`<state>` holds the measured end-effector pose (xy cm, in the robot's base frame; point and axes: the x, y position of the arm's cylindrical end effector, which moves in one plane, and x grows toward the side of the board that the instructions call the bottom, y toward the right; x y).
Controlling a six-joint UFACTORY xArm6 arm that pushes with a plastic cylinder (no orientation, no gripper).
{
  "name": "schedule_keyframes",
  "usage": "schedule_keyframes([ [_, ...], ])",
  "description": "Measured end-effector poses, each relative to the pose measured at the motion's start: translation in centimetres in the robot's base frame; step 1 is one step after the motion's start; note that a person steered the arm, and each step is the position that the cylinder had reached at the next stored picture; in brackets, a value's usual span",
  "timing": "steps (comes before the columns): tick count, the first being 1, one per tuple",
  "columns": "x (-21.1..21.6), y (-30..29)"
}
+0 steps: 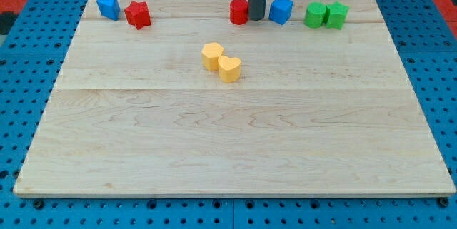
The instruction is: Push the red circle into the red star
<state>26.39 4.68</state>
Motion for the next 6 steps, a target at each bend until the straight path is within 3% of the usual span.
schedule_keyframes([
  [1,-1.3,-0.9],
  [3,-1.6,-12.6],
  [4,-4.4,-12.5],
  [6,-3.0,-19.1],
])
